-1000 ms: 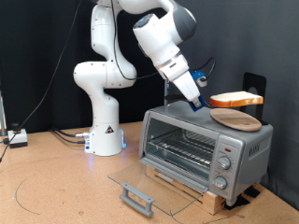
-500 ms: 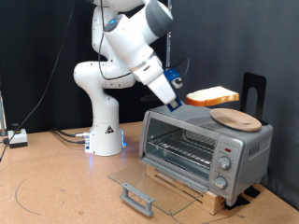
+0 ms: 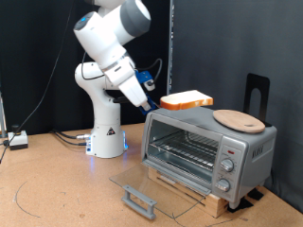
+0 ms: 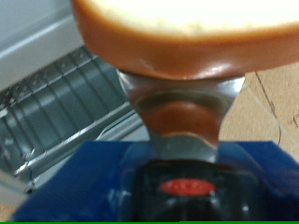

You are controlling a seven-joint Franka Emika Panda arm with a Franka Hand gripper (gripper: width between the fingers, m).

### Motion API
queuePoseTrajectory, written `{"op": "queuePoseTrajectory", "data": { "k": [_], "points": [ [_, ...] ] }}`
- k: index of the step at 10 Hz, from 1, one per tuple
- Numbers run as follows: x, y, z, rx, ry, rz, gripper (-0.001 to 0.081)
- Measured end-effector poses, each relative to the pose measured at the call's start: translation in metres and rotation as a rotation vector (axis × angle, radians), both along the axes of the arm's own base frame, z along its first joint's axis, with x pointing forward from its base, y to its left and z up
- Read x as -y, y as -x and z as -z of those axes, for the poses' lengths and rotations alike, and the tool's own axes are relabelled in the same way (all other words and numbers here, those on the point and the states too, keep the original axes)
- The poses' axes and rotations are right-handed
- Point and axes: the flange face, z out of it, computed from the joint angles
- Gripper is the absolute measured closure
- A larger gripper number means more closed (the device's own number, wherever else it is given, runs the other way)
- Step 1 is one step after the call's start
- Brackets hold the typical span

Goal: Make a piece of toast with the oven

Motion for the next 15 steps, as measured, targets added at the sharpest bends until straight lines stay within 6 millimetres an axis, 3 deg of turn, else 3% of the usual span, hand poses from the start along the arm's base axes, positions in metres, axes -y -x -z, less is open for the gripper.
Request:
{"op": "queuePoseTrajectory", "data": {
  "k": [6,7,9,11,15],
  "points": [
    [0.081,0.031,-0.001,-0.020,0.046,0.024,0.0400],
    [0.090,0.034,-0.001,-0.021,0.049,0.032,0.0400],
    [0.088,0.035,0.003,-0.011,0.049,0.024,0.0400],
    [0.090,0.037,0.025,0.008,0.104,0.014,0.0400],
    [0.085,0.040,0.095,-0.073,0.210,-0.013,0.0400]
  ]
}}
